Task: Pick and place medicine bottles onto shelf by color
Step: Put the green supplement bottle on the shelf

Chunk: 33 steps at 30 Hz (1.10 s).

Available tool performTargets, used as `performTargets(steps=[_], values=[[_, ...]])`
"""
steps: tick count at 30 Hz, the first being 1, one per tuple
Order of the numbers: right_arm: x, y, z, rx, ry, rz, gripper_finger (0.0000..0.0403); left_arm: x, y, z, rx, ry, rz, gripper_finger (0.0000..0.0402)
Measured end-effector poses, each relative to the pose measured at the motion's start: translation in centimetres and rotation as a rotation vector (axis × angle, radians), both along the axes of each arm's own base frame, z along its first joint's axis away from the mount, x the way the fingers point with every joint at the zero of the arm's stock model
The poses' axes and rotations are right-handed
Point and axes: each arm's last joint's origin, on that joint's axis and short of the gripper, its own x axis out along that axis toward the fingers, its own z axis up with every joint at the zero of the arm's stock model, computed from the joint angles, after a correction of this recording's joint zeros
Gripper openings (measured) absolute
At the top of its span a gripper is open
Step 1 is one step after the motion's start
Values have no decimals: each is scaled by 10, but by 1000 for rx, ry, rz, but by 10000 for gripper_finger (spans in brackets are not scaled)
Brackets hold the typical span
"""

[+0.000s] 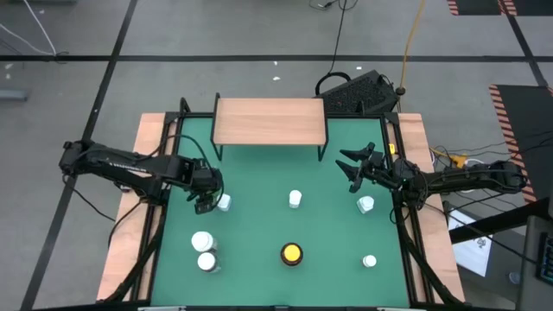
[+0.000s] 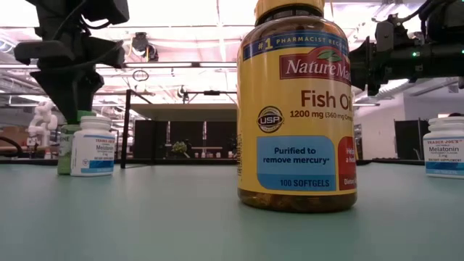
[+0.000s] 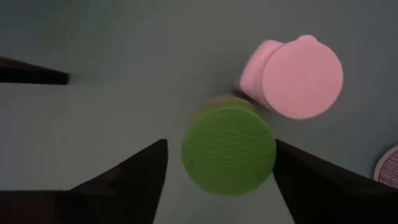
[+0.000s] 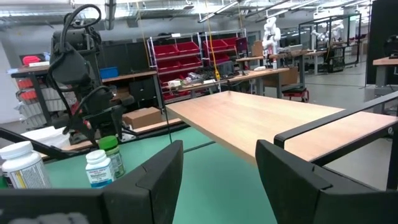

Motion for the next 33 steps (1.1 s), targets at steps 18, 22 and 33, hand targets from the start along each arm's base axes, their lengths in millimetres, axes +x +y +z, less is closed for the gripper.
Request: performTargets(steps=[18, 22, 33], values=[[0, 0, 0, 35, -16, 5, 199, 4, 5, 23, -20, -46, 102, 216], [0, 0, 1, 30, -28, 5, 199, 8, 5, 56, -21, -97, 98, 201], [-2, 0, 9, -36, -85, -8, 199, 23, 49, 162, 103, -266, 296, 205]])
